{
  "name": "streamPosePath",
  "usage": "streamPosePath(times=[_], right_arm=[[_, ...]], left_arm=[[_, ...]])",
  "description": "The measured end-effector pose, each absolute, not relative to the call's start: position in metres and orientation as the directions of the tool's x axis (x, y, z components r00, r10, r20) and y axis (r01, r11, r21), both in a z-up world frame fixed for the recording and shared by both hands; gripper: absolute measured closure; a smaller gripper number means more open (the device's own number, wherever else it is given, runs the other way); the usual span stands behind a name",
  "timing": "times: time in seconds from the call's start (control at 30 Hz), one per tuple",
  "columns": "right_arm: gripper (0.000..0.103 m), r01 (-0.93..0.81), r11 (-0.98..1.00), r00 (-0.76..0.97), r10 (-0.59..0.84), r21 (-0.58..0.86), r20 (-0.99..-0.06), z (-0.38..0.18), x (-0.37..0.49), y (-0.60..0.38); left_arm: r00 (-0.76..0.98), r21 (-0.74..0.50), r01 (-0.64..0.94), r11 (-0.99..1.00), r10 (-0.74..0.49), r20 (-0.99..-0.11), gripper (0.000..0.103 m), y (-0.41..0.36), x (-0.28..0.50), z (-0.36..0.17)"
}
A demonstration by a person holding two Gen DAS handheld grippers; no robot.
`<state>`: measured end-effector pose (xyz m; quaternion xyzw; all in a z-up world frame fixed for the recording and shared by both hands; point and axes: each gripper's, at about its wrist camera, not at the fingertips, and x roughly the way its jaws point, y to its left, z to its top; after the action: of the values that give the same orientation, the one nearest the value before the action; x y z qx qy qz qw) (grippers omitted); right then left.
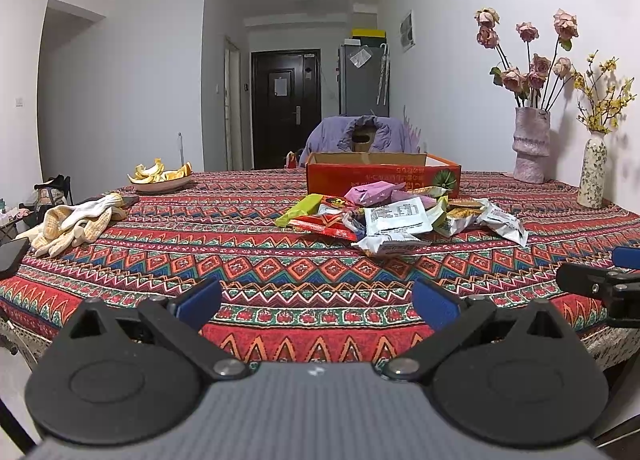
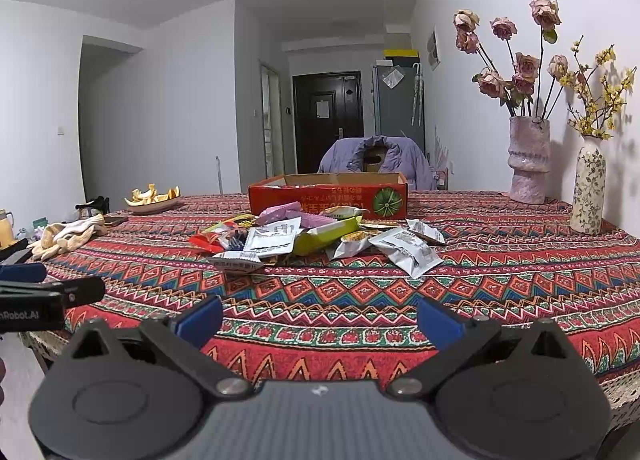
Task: Organize snacks
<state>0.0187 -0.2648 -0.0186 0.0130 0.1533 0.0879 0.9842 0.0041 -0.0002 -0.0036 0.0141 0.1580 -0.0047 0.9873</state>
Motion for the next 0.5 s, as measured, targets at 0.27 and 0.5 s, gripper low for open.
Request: streamPosePath(times=[0.27,0.5], right_arm=[[0.0,-0.162,0.986,0.94,0.169,0.048,-0.295,-0.0185,0.0185,-0.2655],[0.0,-0.157,0.986,0.941,0.164,0.049,-0.297,-0.0198,0.0186,-0.2666]], left_arm=[[0.95,0.026,0.013,1.0,-0.004,-0.312,0.0,-0.0001,0.004,-0.004],[0.948,0.031,0.016,0.999,-0.006,-0.32,0.0,0.0002,0.0051,-0.0048]])
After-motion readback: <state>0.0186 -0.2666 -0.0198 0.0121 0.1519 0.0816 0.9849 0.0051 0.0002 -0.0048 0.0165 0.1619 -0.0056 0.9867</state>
